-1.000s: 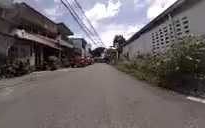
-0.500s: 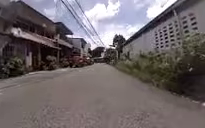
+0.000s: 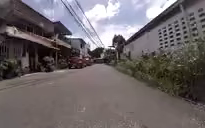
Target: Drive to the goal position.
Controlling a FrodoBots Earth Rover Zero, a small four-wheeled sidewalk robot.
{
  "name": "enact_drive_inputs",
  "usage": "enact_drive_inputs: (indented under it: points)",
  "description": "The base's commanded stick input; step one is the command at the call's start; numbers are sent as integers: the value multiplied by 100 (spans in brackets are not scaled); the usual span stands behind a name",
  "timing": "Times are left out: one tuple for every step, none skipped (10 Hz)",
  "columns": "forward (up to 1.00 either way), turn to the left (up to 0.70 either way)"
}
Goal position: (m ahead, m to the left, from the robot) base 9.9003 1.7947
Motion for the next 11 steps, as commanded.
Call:
enact_drive_inputs:
  points:
    - [70, 0]
    - [70, 0]
    - [70, 0]
    - [70, 0]
    - [70, 0]
    - [70, 0]
    - [70, 0]
    - [70, 0]
    - [70, 0]
    - [70, 0]
    - [70, 0]
